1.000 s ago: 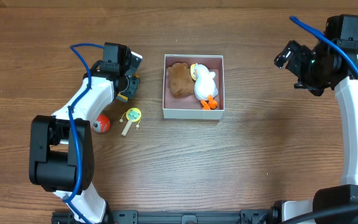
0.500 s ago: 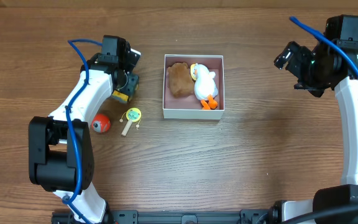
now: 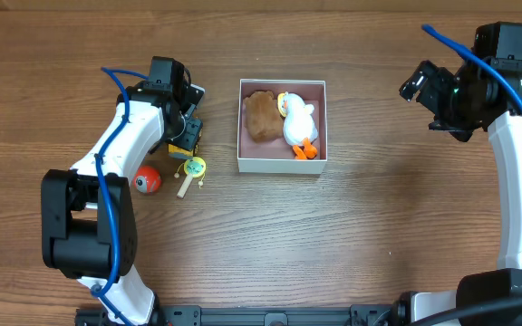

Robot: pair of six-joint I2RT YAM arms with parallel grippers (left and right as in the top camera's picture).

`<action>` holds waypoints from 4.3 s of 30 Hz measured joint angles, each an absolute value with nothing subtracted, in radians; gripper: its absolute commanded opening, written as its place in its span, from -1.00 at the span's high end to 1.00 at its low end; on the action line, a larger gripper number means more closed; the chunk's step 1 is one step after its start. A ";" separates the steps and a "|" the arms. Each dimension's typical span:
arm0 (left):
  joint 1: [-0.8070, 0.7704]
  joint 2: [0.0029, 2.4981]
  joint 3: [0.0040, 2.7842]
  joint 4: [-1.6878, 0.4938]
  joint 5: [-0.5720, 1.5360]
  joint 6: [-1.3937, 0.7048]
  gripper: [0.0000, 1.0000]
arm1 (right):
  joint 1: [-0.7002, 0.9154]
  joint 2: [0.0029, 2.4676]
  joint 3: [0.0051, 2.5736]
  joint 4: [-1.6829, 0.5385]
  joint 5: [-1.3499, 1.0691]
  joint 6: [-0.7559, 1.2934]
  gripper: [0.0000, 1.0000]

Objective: Pack container
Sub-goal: 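Grasp the yellow toy excavator with the left gripper, then lift the excavator right and lower it into the box, then move the left gripper to the red ball and grasp it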

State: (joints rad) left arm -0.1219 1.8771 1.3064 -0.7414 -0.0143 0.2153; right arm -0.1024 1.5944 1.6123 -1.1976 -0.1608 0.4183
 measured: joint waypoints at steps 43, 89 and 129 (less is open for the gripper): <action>-0.574 2.111 2.028 -1.243 0.059 0.706 0.92 | -0.102 1.594 1.612 -1.225 -0.161 0.418 -1.00; -0.174 1.924 2.177 -1.678 -0.053 0.028 -0.40 | -0.102 1.594 1.612 -1.235 -0.160 0.418 -1.00; 0.026 1.688 1.092 -0.926 -0.085 -0.252 -0.76 | -0.102 1.594 1.616 -1.311 -0.160 0.418 -1.00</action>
